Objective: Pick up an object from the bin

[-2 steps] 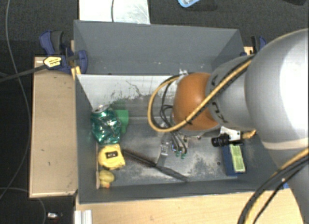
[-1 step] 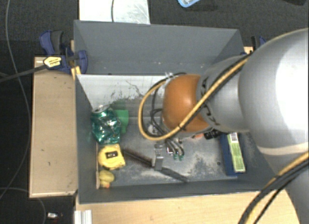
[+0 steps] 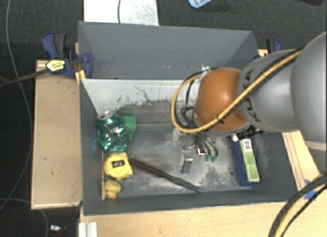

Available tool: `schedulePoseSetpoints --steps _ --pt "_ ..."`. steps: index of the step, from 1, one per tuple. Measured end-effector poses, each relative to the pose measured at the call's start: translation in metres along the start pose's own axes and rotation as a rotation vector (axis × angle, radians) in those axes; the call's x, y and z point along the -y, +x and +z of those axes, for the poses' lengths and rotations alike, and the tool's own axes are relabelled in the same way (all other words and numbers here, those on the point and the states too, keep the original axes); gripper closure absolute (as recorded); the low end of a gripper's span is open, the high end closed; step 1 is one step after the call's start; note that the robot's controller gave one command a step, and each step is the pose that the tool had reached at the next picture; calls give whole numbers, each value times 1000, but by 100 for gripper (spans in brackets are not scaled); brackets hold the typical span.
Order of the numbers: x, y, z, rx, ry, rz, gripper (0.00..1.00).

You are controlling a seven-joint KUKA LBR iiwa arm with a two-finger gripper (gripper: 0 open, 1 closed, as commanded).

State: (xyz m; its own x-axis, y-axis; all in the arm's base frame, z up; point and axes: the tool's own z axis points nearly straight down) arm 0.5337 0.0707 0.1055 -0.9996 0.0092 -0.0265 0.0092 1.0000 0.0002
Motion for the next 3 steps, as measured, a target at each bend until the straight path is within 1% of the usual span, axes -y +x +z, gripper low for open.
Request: schedulePoseSetpoints --steps 1,2,3 --pt "6 13 11 0 6 34 0" --pt "-22 30 20 6 2 30 0" --pt "-32 41 33 2 3 11 0"
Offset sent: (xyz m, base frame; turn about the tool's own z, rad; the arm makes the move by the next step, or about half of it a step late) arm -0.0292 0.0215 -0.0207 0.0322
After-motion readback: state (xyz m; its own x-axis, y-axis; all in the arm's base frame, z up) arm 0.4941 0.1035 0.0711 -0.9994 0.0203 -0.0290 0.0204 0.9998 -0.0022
